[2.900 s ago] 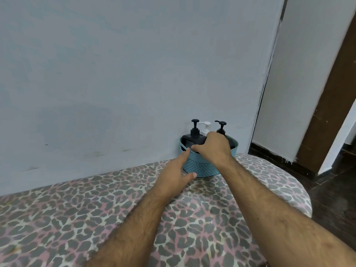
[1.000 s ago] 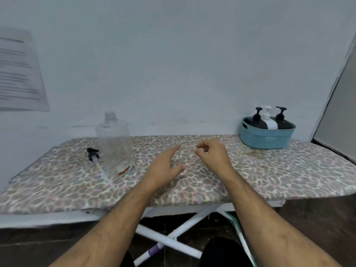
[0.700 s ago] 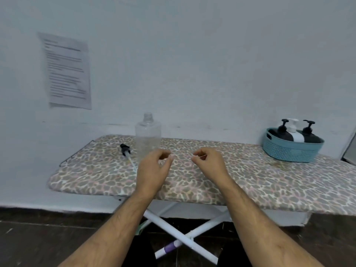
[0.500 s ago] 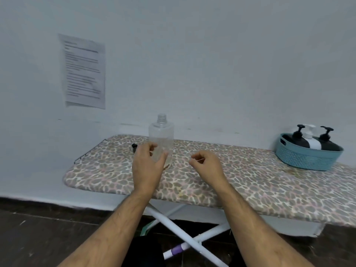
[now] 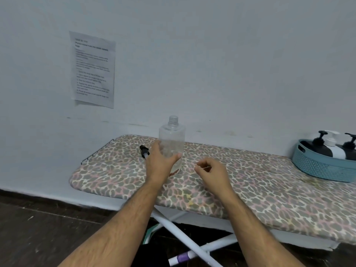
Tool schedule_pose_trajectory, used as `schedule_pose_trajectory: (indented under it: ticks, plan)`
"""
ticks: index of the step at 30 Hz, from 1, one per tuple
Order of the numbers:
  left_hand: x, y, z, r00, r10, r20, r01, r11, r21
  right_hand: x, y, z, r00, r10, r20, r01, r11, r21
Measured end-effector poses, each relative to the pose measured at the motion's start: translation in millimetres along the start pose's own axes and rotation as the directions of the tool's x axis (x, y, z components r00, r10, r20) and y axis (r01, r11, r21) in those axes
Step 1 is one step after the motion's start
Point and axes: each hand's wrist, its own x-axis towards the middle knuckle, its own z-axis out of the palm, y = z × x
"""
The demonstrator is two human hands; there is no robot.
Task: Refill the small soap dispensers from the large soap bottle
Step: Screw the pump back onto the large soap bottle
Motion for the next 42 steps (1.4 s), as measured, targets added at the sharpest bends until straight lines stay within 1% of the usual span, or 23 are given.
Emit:
schedule_pose_trajectory:
  ticks: [4,8,15,22,25,31,34,37,39,42]
  plan:
    - [4.9,-3.8,-3.4,0.999,-0.036,0.005,0.036,0.996,-0.075,0.1,6.6,2.2,1.000,0.025,0.001,-0.025,1.000,-0.005]
    - [12.9,1.2,-25.1,0.999,-0.023,-0.044,0.017,0.991,-0.129,3.6,5.4,10.2,0.999,0.024,0.027,-0.024,1.000,0.002]
    - [25.2,-11.0,-83.0,0.990,-0.031,-0.134,0.019,0.996,-0.092,20.1,-25.9,43.9,0.995,-0.041,0.091,0.043,0.999,-0.019]
    - [28.2,-31.0,-114.8,0.986,-0.040,-0.159,0.028,0.996,-0.081,54.2,-62.7,91.6,0.984,-0.074,0.162,0.088,0.993,-0.076]
    - [30.8,-39.6,-121.0,0.985,-0.043,-0.164,0.031,0.997,-0.076,71.5,-75.2,113.3,0.980,-0.049,0.191,0.068,0.993,-0.093]
    - [33.4,-55.3,-126.6,0.986,-0.049,-0.157,0.035,0.995,-0.089,101.1,-81.1,154.2,0.979,0.038,0.202,-0.014,0.993,-0.120]
    - [35.5,-60.0,-125.8,0.990,-0.039,-0.133,0.029,0.997,-0.076,110.8,-80.6,170.8,0.971,0.096,0.218,-0.051,0.978,-0.203]
    - [37.3,-64.2,-123.9,0.994,-0.020,-0.107,0.016,0.999,-0.039,116.3,-80.3,185.2,0.970,0.124,0.210,-0.052,0.946,-0.320]
    - [38.2,-66.1,-124.1,0.994,-0.019,-0.110,0.015,0.999,-0.034,117.8,-79.3,192.0,0.969,0.159,0.191,-0.082,0.931,-0.357]
    - [38.4,-66.3,-124.3,0.994,-0.023,-0.111,0.019,0.999,-0.037,120.0,-79.3,194.6,0.953,0.227,0.200,-0.143,0.921,-0.364]
